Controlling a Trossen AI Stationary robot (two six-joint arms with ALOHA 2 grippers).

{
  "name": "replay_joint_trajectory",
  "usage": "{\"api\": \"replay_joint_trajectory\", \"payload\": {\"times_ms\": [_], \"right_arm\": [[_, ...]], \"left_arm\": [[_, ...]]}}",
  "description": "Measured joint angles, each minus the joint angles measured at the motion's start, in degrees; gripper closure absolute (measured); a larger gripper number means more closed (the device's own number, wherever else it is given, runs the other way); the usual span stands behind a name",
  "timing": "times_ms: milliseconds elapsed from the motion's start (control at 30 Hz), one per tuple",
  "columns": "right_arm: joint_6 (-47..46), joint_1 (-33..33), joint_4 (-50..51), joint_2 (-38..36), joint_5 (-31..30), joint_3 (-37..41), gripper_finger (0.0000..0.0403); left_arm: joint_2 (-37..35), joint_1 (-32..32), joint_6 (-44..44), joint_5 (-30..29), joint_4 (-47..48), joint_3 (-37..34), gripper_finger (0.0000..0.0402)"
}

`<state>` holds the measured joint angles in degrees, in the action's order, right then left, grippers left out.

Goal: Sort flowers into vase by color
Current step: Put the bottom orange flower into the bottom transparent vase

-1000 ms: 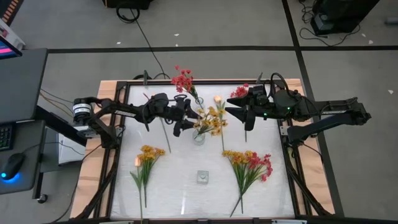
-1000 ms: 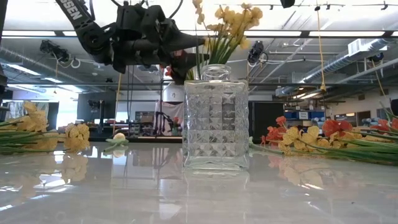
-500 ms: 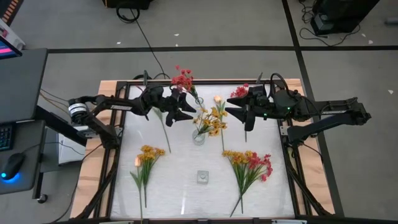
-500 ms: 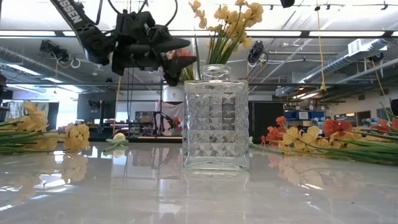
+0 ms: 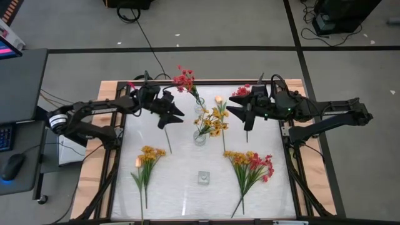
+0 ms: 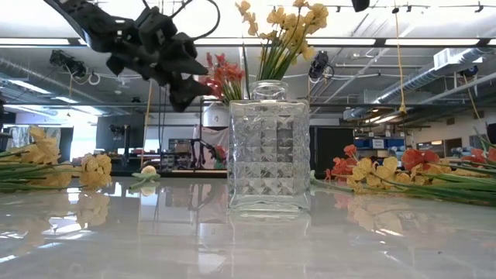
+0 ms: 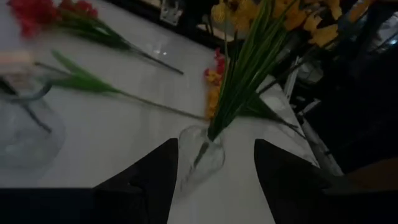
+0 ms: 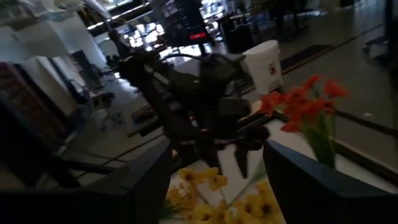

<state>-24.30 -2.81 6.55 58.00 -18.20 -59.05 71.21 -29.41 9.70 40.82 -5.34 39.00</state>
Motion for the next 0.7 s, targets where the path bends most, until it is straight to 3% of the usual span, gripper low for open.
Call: {"api": "replay_joint_trajectory", "payload": {"times_ms": [467,700], "right_arm": [[5.0,0.0,0.2,0.0,-1.7,0.0,0.0142],[5.0,0.0,0.1,0.0,-1.7,0.0,0.0142]], "left_arm": [[-12.2,0.3,11.6,-4.1,21.1,0.0,0.0186],[-16.1,3.2,18.9,-13.2,30.8,0.0,0.0187]]}}
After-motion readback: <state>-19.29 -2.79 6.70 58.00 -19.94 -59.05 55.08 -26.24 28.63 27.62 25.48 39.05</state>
